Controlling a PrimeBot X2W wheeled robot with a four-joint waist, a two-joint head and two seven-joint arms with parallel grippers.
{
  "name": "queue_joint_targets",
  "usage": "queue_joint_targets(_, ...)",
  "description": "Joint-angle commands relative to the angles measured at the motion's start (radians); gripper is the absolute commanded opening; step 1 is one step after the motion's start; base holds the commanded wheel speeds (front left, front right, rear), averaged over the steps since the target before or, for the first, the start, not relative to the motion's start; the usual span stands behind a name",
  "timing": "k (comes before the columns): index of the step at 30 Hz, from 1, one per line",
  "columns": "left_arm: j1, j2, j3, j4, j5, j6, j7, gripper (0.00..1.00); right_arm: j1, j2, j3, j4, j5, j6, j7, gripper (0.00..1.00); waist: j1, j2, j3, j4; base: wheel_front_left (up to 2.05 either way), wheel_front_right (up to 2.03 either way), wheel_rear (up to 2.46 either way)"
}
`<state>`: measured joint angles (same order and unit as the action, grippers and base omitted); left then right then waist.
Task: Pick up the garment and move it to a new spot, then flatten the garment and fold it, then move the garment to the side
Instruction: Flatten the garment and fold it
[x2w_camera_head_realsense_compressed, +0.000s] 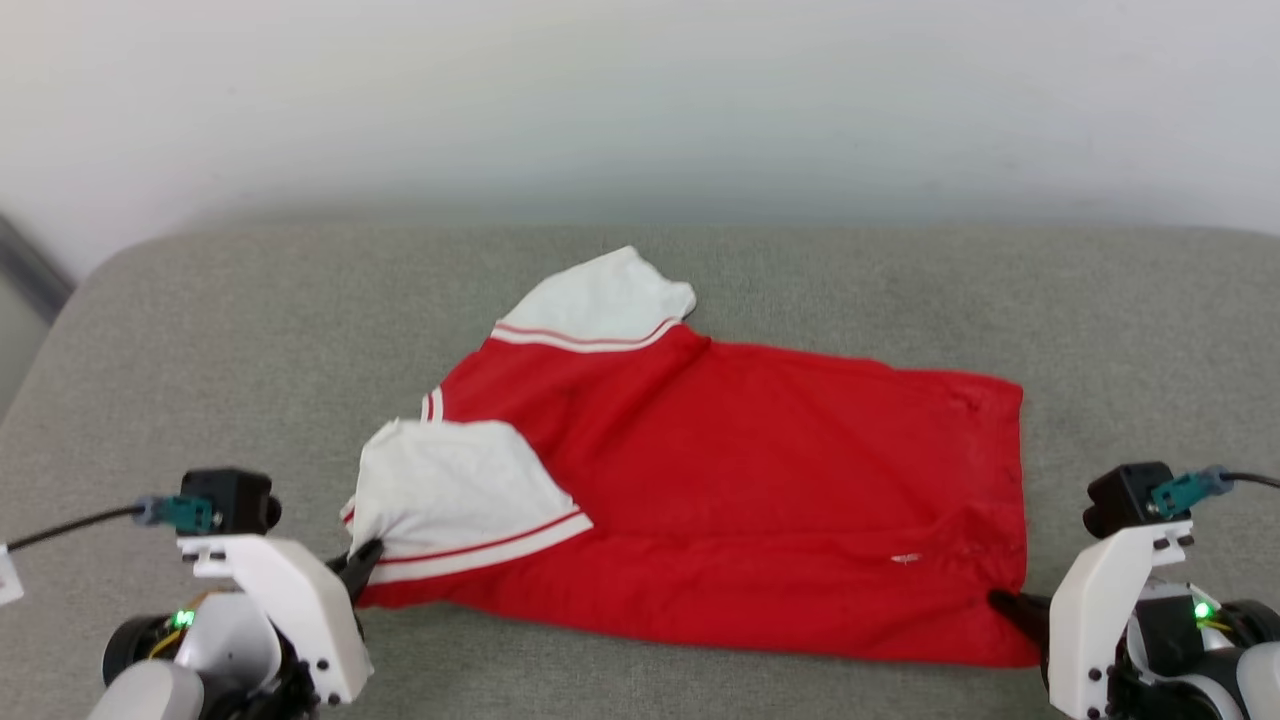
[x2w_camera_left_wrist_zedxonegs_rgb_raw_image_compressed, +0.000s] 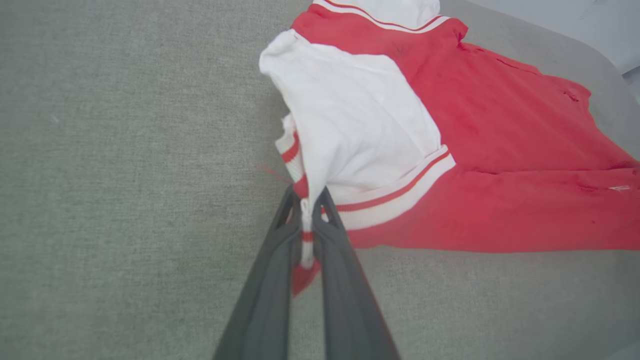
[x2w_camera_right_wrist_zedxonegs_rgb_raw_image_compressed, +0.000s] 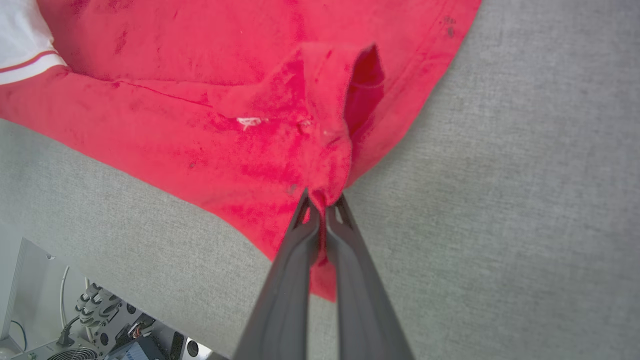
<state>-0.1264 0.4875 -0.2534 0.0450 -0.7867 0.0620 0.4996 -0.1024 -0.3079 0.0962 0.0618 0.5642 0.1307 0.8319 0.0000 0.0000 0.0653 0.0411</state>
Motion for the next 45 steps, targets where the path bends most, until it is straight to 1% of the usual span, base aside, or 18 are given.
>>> queue_joint_targets(1, 0.018, 0.004, 0.003, -0.007, 0.002, 0.005, -0.002, 0.00, 0.013, 0.000, -0.001, -0.003, 0.001, 0.000, 0.000, 0.00, 0.0000, 0.0000, -0.030, 0.003, 0.00, 0.00, 0.00)
queue_joint_targets(5, 0.104, 0.015, 0.018, -0.059, -0.006, 0.045, 0.005, 0.00, 0.059, 0.004, -0.004, -0.015, 0.013, 0.000, 0.013, 0.00, 0.0000, 0.0000, -0.065, 0.010, 0.00, 0.00, 0.00)
queue_joint_targets(8, 0.162, 0.015, 0.019, -0.091, -0.018, 0.069, 0.020, 0.00, 0.091, 0.005, -0.014, -0.018, 0.009, 0.000, 0.020, 0.00, 0.0000, 0.0000, -0.067, 0.016, 0.00, 0.00, 0.00)
queue_joint_targets(12, 0.208, -0.010, 0.013, -0.083, -0.042, 0.087, 0.027, 0.00, 0.122, 0.017, -0.021, 0.011, -0.010, 0.000, 0.007, 0.00, 0.0000, 0.0000, -0.056, 0.015, 0.00, 0.00, 0.00)
queue_joint_targets(13, 0.208, -0.017, 0.014, -0.073, -0.043, 0.085, 0.017, 0.00, 0.123, 0.023, -0.021, 0.020, -0.009, 0.000, -0.005, 0.06, 0.0000, 0.0000, -0.052, 0.014, 0.00, 0.00, 0.00)
queue_joint_targets(14, 0.206, -0.034, 0.016, -0.062, -0.058, 0.082, 0.010, 0.15, 0.125, 0.026, -0.019, 0.028, -0.010, 0.000, -0.018, 0.42, 0.0000, 0.0000, -0.046, 0.014, 0.00, 0.00, 0.00)
queue_joint_targets(15, 0.201, -0.043, 0.014, -0.050, -0.063, 0.077, 0.004, 0.54, 0.127, 0.025, -0.016, 0.034, -0.013, 0.000, -0.034, 1.00, 0.0000, 0.0000, -0.042, 0.014, 0.00, 0.00, 0.00)
queue_joint_targets(16, 0.191, -0.043, 0.017, -0.036, -0.057, 0.075, -0.007, 1.00, 0.125, 0.027, -0.016, 0.037, -0.014, 0.000, -0.058, 1.00, 0.0000, 0.0000, -0.039, 0.013, 0.00, 0.00, 0.00)
queue_joint_targets(20, 0.151, -0.057, 0.030, -0.004, -0.038, 0.065, -0.072, 1.00, 0.114, 0.021, -0.015, 0.018, -0.042, 0.000, -0.191, 1.00, 0.0000, 0.0000, -0.038, 0.002, 0.00, 0.00, 0.00)
queue_joint_targets(24, 0.103, -0.054, 0.051, 0.000, 0.010, 0.075, -0.157, 1.00, 0.102, 0.020, -0.029, -0.017, -0.106, 0.000, -0.361, 1.00, 0.0000, 0.0000, -0.043, -0.017, 0.00, 0.00, 0.00)
queue_joint_targets(27, 0.059, -0.053, 0.060, -0.003, 0.045, 0.079, -0.214, 1.00, 0.083, 0.039, -0.055, -0.038, -0.162, 0.000, -0.477, 1.00, 0.0000, 0.0000, -0.039, -0.037, 0.00, 0.00, 0.00)
queue_joint_targets(30, 0.005, -0.049, 0.063, -0.008, 0.075, 0.080, -0.250, 1.00, 0.058, 0.061, -0.074, -0.061, -0.210, 0.000, -0.557, 1.00, 0.0000, 0.0000, -0.017, -0.058, 0.00, 0.00, 0.00)
queue_joint_targets(35, -0.125, -0.039, 0.074, 0.009, 0.102, 0.058, -0.296, 1.00, -0.003, 0.095, -0.077, -0.121, -0.266, 0.000, -0.656, 1.00, 0.0000, 0.0000, 0.063, -0.095, 0.00, 0.00, 0.00)
queue_joint_targets(38, -0.225, -0.034, 0.075, 0.031, 0.114, 0.043, -0.301, 1.00, -0.048, 0.113, -0.078, -0.159, -0.291, 0.000, -0.700, 1.00, 0.0000, 0.0000, 0.130, -0.117, 0.00, 0.00, 0.00)
queue_joint_targets(40, -0.294, -0.024, 0.071, 0.050, 0.122, 0.033, -0.293, 1.00, -0.078, 0.125, -0.075, -0.176, -0.309, 0.000, -0.720, 1.00, 0.0000, 0.0000, 0.176, -0.135, 0.00, 0.00, 0.00)
queue_joint_targets(45, -0.464, -0.013, 0.058, 0.125, 0.103, -0.014, -0.245, 1.00, -0.135, 0.149, -0.066, -0.184, -0.323, 0.000, -0.746, 1.00, 0.0000, 0.0000, 0.260, -0.176, 0.00, 0.00, 0.00)
